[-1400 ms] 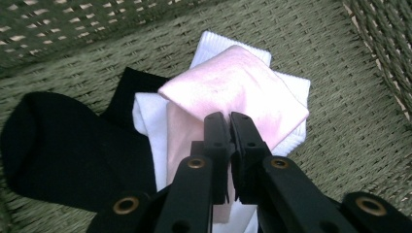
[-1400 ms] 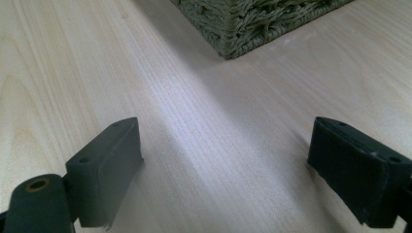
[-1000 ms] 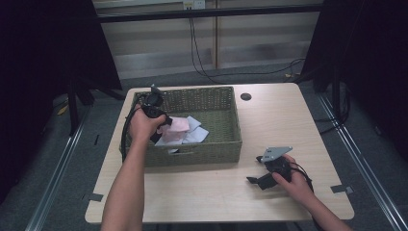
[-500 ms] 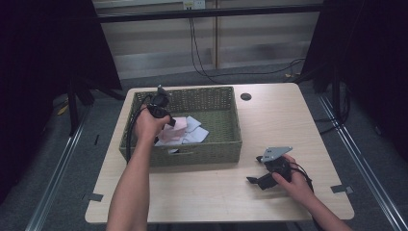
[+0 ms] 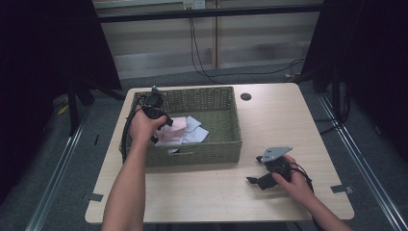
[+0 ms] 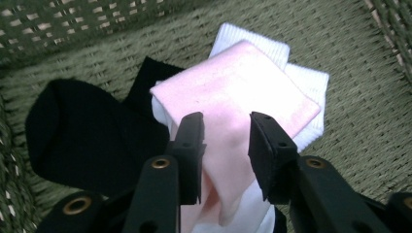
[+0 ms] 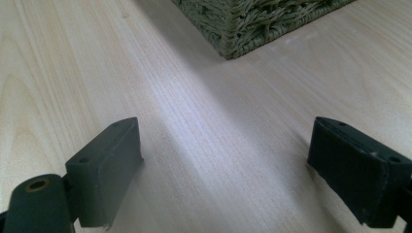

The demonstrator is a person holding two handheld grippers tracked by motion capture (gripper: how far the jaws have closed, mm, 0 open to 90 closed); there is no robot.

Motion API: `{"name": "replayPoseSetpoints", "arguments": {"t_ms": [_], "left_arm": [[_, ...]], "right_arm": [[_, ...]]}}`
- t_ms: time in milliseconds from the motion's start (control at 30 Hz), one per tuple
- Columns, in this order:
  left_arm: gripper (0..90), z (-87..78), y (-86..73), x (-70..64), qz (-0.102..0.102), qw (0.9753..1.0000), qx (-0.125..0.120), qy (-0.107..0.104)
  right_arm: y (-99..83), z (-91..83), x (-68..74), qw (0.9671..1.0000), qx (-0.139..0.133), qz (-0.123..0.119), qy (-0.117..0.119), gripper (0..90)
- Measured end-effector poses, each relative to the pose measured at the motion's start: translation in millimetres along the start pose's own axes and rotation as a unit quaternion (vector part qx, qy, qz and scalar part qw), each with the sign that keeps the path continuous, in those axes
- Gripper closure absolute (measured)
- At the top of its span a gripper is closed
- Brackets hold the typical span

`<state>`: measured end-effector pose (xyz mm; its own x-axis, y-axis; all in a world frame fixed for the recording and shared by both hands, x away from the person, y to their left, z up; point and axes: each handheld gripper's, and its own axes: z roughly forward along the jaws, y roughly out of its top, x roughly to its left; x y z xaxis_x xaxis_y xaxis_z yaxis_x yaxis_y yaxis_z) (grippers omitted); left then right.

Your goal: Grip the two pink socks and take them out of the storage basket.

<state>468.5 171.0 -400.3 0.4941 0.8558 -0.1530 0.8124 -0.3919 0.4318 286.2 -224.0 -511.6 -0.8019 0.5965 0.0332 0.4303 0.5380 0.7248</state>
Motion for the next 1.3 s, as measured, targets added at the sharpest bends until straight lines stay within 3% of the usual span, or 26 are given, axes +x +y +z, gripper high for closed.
{"name": "replayPoseSetpoints", "arguments": {"t_ms": [233,300,433,467,500,667,1033,1300], "left_arm": [[57.4,-6.3,-2.0,4.6,-0.01,0.9998,0.0,0.014],[56.8,-4.1,-3.4,5.3,-0.012,0.9999,0.005,0.007],[60.7,3.7,-4.1,3.8,-0.017,0.9997,0.014,-0.01],[68.3,5.1,-3.9,3.8,-0.014,0.9997,0.016,-0.012],[68.3,5.9,-3.6,3.5,-0.015,0.9996,0.018,-0.014],[85.9,5.8,0.6,-1.5,-0.006,0.9992,0.032,-0.021],[87.7,-25.4,14.0,-10.1,0.006,0.9995,0.015,-0.028],[87.7,-30.3,16.1,-14.0,0.012,0.9993,0.011,-0.034]], "right_arm": [[0.0,0.0,-0.1,1.0,0.0,0.0,0.0,11.2],[0.0,0.0,-0.1,1.0,0.0,-0.001,0.0,11.2],[0.0,0.0,-0.1,1.0,0.0,-0.001,-0.001,11.2],[0.0,0.0,-0.2,1.0,-0.001,-0.001,-0.001,11.2],[0.0,0.0,-0.2,1.0,-0.001,-0.001,-0.001,11.2],[0.0,0.0,-0.2,1.0,-0.001,-0.001,-0.001,11.2],[0.1,-0.1,0.1,1.0,0.001,0.001,0.0,11.2],[0.1,-0.1,0.2,1.0,0.001,0.001,0.0,11.2]]}}
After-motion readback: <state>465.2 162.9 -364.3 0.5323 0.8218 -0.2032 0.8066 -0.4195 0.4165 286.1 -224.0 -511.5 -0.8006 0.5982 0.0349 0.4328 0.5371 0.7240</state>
